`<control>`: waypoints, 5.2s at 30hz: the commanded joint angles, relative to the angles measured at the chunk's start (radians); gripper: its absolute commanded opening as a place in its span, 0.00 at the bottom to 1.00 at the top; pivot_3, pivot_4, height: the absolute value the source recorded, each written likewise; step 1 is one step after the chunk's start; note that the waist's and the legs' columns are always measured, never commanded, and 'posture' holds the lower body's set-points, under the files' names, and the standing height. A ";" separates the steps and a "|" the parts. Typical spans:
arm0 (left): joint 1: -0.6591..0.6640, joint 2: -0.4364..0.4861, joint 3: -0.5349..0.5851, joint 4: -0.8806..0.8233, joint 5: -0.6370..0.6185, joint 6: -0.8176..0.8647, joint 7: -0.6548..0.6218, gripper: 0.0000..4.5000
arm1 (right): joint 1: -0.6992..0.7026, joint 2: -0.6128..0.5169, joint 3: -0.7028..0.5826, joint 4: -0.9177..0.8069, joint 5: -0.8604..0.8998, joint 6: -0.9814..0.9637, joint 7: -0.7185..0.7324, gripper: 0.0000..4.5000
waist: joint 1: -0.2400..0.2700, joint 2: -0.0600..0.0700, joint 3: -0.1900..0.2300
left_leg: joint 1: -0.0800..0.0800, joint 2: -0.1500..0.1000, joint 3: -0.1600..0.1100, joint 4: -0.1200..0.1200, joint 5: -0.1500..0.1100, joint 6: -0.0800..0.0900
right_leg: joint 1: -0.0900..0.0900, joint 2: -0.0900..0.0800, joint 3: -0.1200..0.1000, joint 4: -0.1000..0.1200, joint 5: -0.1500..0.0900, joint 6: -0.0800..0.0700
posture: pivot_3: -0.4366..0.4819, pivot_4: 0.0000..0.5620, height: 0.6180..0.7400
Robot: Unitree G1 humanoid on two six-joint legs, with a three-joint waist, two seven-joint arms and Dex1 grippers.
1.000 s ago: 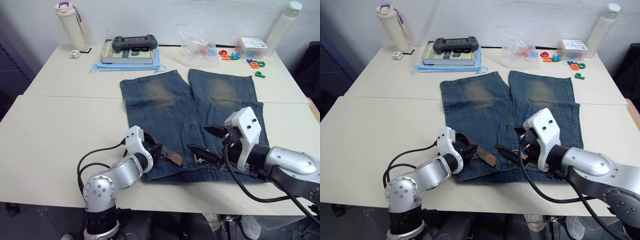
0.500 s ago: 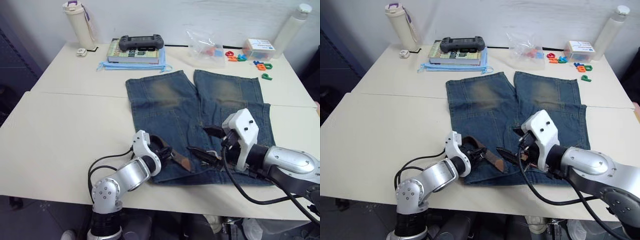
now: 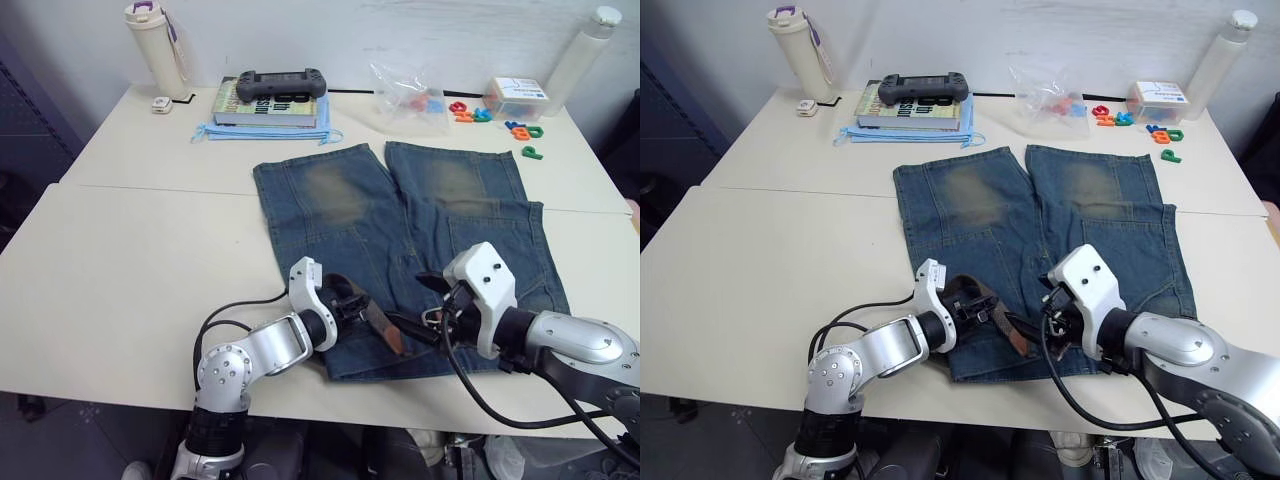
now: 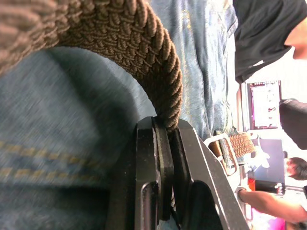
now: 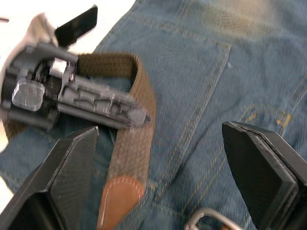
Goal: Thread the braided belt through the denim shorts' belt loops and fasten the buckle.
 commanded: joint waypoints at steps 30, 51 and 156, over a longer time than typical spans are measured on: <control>-0.096 0.222 0.100 0.011 0.075 0.097 -0.181 0.00 | 0.050 0.036 0.543 -0.035 -0.921 -0.191 0.229 0.97 | -0.044 -0.003 -0.002 | 0.003 0.001 -0.001 -0.001 0.003 -0.005 | 0.000 0.001 0.000 0.006 -0.001 -0.002 | 0.48 0.27 0.34; 0.018 0.440 0.248 -0.140 -0.075 0.150 -0.123 0.00 | -0.275 0.424 0.750 0.196 -1.062 -0.111 0.278 0.97 | -0.108 -0.005 -0.003 | 0.012 0.002 -0.003 -0.003 0.005 -0.012 | 0.001 0.002 0.000 0.018 -0.005 -0.009 | 0.48 0.27 0.34; 0.316 -0.009 0.095 -0.220 0.244 -0.210 -0.128 0.00 | -0.195 0.107 0.321 -0.021 -0.703 -0.078 0.475 0.97 | -0.049 0.000 0.002 | 0.001 0.001 -0.007 -0.003 0.001 -0.005 | 0.001 0.001 -0.004 0.000 -0.001 -0.003 | 0.48 0.27 0.34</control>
